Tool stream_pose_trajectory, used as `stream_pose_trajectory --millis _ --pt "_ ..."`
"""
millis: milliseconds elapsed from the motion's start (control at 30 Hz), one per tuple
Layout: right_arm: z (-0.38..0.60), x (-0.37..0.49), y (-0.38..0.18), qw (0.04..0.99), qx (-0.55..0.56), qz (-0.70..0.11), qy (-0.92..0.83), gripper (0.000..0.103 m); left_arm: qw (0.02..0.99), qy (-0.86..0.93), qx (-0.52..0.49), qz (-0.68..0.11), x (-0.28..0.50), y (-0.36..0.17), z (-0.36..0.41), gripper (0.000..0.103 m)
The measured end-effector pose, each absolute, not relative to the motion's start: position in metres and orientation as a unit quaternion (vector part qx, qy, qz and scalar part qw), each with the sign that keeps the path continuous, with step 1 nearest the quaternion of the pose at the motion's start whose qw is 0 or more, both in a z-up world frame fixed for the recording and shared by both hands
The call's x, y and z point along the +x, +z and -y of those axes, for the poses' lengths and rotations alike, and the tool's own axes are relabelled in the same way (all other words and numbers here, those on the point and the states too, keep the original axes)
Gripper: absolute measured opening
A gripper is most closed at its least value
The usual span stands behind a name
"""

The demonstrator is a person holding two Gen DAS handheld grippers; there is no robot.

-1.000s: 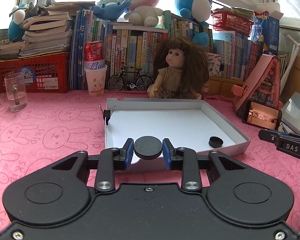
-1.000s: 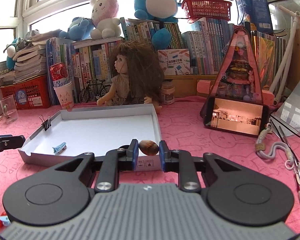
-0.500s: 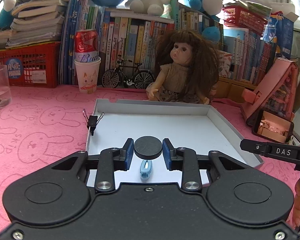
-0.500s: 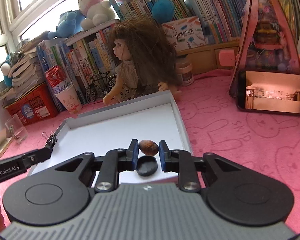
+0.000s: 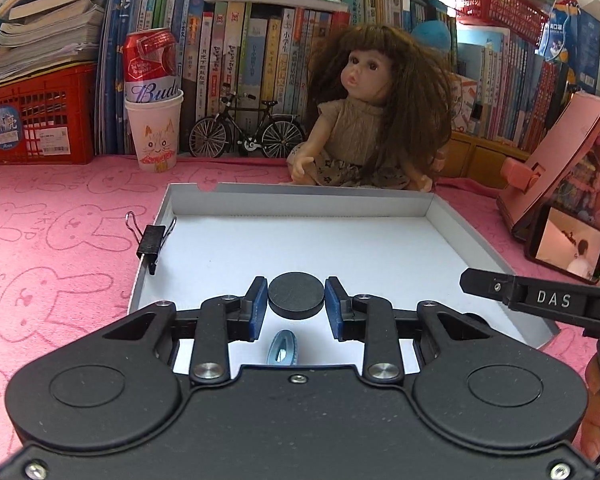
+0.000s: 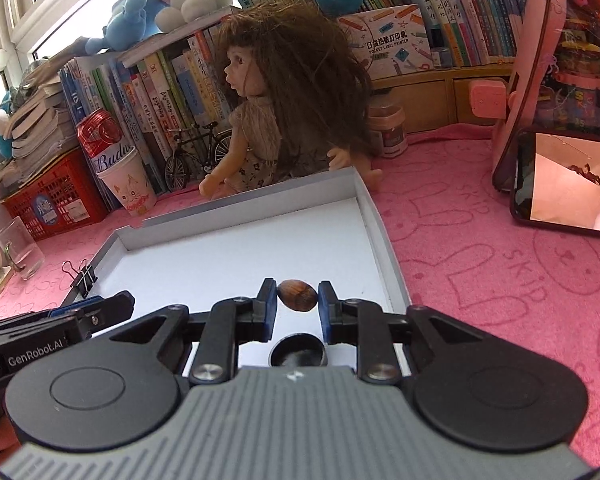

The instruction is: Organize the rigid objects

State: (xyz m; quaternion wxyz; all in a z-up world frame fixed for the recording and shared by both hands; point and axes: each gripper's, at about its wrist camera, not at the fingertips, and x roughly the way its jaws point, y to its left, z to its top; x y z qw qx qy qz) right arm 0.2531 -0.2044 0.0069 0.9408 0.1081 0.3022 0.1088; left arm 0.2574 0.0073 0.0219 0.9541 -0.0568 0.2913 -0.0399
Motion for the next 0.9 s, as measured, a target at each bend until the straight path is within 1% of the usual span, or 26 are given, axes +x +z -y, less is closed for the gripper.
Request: stream_pose_trajectory --millis 633,767,867,900 --pt "0.196 0.262 -0.002 0.935 0.088 -0.328 0.098 0.026 0.946 -0.036 -0.048 -0.318 0.269 0.009 -0.002 0.029" --pt "0.193 0.262 -0.004 0.935 0.083 -0.330 0.098 0.030 0.946 -0.033 -0.043 -0.321 0.269 0.007 0.000 0.030" --pt "0.193 0.261 -0.004 0.935 0.084 -0.330 0.098 0.030 0.945 -0.032 -0.042 -0.322 0.268 0.007 0.001 0.030" --pt "0.192 0.262 -0.004 0.935 0.084 -0.330 0.097 0.033 0.945 -0.032 -0.042 -0.322 0.268 0.007 0.001 0.030"
